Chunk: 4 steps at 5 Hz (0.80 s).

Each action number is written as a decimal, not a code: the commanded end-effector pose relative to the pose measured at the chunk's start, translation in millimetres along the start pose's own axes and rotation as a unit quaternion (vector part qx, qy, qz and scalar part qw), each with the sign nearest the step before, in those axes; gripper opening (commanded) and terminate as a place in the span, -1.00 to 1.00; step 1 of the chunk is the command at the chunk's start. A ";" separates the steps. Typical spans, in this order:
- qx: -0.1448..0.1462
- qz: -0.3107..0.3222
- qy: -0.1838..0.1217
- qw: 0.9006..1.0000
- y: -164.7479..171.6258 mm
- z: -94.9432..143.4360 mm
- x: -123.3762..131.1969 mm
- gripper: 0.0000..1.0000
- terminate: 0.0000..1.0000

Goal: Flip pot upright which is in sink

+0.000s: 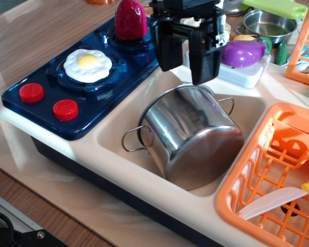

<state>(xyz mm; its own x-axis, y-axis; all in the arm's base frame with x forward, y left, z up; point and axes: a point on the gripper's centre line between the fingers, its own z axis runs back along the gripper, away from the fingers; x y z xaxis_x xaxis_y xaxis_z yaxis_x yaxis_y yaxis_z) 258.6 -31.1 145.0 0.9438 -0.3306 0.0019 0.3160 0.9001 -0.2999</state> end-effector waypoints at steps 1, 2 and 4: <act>-0.045 0.021 -0.028 0.998 -5.3 -4.5 1.2 1.00 -1.00; -0.074 0.042 -0.038 0.996 -11.8 -14.3 -3.7 1.00 -1.00; -0.075 0.074 -0.062 0.993 -29.2 -29.2 -12.2 1.00 -1.00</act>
<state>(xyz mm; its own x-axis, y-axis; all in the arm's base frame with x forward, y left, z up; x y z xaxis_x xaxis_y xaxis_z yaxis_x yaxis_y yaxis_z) 230.1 -68.4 122.5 0.9913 -0.1250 0.0418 0.1306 0.8870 -0.4430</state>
